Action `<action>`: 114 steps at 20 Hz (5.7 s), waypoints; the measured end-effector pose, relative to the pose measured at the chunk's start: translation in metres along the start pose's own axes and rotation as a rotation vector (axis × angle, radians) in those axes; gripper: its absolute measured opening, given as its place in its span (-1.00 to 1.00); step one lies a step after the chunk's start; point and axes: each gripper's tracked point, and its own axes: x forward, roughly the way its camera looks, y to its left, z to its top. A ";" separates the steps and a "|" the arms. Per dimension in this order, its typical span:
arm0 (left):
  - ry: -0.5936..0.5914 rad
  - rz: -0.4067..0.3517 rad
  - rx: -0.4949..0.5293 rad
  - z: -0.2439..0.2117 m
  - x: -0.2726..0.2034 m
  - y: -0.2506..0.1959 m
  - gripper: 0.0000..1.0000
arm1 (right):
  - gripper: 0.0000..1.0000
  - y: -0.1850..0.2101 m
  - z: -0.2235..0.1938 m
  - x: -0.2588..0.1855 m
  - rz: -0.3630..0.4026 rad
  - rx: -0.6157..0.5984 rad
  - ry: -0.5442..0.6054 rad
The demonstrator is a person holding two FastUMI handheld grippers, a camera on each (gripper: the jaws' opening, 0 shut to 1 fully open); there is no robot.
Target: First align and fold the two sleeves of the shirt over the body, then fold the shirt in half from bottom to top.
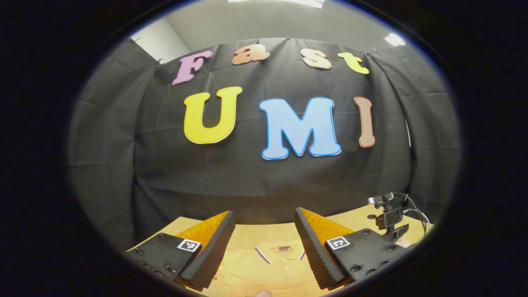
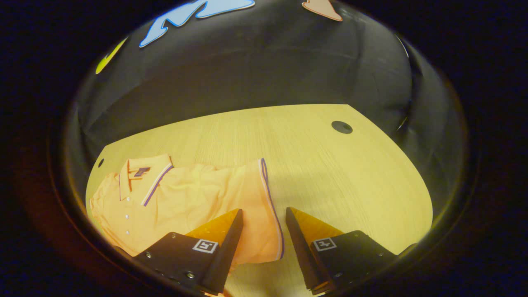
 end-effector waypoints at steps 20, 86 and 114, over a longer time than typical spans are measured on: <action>0.005 0.012 0.009 -0.004 0.013 0.004 0.87 | -0.83 0.077 0.043 -0.067 0.125 -0.100 -0.163; 0.688 0.310 -0.141 -0.338 0.027 0.212 0.89 | 0.15 0.145 0.054 -0.142 0.323 -0.167 -0.275; 0.535 0.149 -0.057 -0.258 0.064 0.096 -0.88 | 0.14 0.096 0.082 -0.153 0.317 -0.026 -0.302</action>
